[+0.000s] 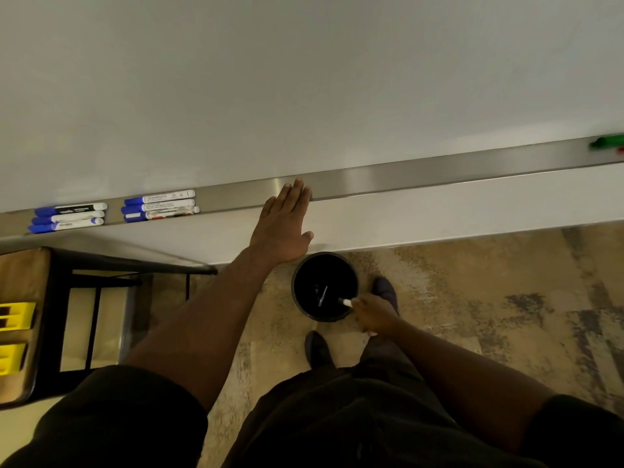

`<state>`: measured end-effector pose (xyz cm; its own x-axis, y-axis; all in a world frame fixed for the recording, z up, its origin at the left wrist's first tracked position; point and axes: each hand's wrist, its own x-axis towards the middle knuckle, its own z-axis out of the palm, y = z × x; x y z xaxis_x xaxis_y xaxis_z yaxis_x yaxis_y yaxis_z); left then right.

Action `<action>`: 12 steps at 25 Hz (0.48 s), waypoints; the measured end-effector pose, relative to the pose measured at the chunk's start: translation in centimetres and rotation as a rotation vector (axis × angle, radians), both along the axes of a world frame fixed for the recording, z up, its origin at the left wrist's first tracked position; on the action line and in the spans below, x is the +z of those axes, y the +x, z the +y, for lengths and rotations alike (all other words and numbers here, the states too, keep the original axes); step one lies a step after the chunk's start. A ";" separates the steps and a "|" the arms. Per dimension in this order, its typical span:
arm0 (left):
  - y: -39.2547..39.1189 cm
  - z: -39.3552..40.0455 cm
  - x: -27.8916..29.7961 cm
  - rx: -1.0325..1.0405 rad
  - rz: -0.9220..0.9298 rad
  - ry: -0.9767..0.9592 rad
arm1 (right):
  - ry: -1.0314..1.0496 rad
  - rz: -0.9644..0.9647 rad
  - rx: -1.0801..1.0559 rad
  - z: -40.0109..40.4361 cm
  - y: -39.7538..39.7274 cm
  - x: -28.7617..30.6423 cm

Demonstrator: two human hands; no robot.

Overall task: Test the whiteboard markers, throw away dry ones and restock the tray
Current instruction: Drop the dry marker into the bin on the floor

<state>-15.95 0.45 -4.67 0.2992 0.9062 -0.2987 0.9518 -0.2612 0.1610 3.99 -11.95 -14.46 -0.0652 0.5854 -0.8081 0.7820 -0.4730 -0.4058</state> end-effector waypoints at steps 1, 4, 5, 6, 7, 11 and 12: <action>0.0 0.0 0.0 0.001 0.002 0.003 | 0.042 0.008 0.027 0.1 0.0 -0.1; 0.1 0.0 0.0 0.001 0.002 0.008 | 0.014 0.040 0.162 -0.8 0.3 -1.4; 0.1 0.0 0.0 0.001 0.003 0.008 | 0.002 0.043 0.188 -1.0 0.4 -1.2; 0.1 0.0 0.0 0.002 0.006 0.008 | -0.001 0.055 0.198 -1.3 0.6 -0.8; 0.1 0.0 0.0 0.004 0.007 0.007 | 0.002 0.060 0.195 -1.5 0.7 -0.3; 0.2 0.0 0.1 -0.001 0.013 0.007 | 0.070 0.050 0.099 -2.0 1.4 1.0; 0.1 0.0 0.2 -0.004 0.008 0.001 | 0.100 0.040 0.076 -2.0 1.6 1.3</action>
